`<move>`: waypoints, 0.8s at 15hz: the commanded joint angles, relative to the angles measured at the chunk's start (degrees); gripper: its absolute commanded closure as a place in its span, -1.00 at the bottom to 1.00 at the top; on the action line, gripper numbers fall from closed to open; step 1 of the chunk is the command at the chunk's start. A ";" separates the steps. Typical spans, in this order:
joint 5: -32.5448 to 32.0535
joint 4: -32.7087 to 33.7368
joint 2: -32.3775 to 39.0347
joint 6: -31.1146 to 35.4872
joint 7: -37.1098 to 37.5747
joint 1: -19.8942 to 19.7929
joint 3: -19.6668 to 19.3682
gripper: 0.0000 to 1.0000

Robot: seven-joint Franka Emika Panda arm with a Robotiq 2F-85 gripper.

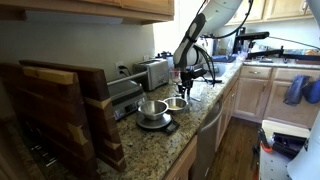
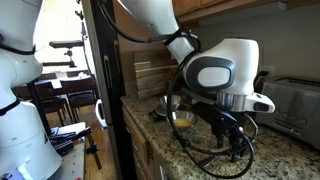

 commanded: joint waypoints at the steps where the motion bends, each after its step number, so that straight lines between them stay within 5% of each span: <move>1: 2.36 1.31 0.02 -3.07 -2.99 -2.32 1.94 0.35; 5: 3.83 2.17 0.26 -5.14 -4.58 -2.76 2.29 0.85; 12: 3.98 2.43 -0.61 -9.28 -6.02 -2.60 1.71 0.89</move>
